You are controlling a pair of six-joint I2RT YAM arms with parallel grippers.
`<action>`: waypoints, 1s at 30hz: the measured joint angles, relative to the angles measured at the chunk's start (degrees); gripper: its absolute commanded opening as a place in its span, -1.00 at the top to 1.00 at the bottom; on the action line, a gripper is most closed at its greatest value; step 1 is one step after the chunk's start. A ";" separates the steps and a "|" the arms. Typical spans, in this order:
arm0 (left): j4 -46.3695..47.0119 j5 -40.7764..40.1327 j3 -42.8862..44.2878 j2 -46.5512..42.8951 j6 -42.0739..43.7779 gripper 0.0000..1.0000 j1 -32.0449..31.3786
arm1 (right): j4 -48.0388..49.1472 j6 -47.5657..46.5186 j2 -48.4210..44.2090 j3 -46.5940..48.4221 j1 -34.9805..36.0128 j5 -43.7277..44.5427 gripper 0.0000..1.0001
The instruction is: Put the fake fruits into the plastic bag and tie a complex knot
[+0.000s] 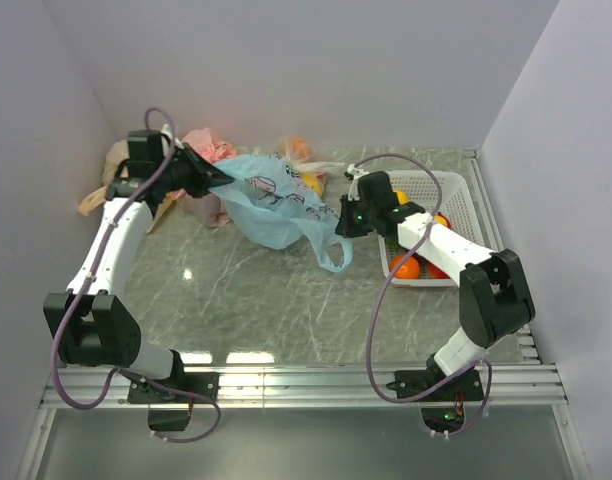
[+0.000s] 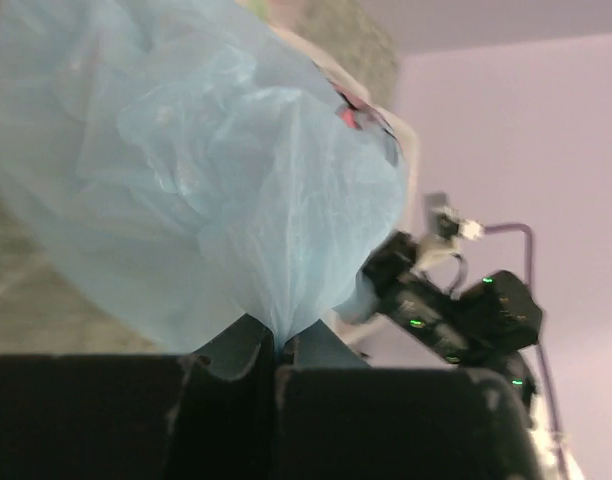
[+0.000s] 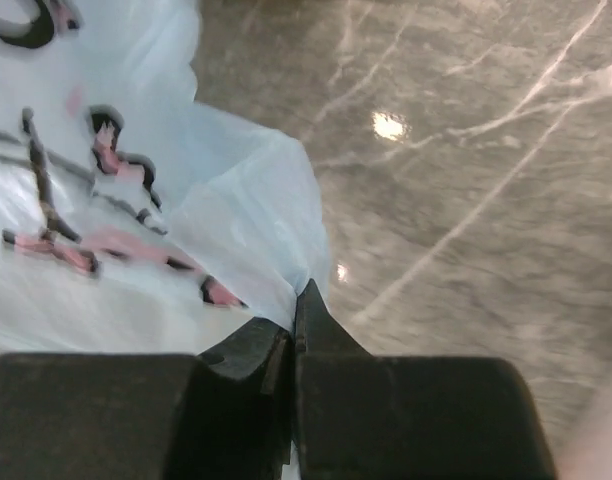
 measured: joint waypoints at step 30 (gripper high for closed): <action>-20.13 -11.91 7.39 -10.86 71.43 -0.99 -18.99 | -37.16 -39.28 5.97 27.54 -4.09 -31.15 1.00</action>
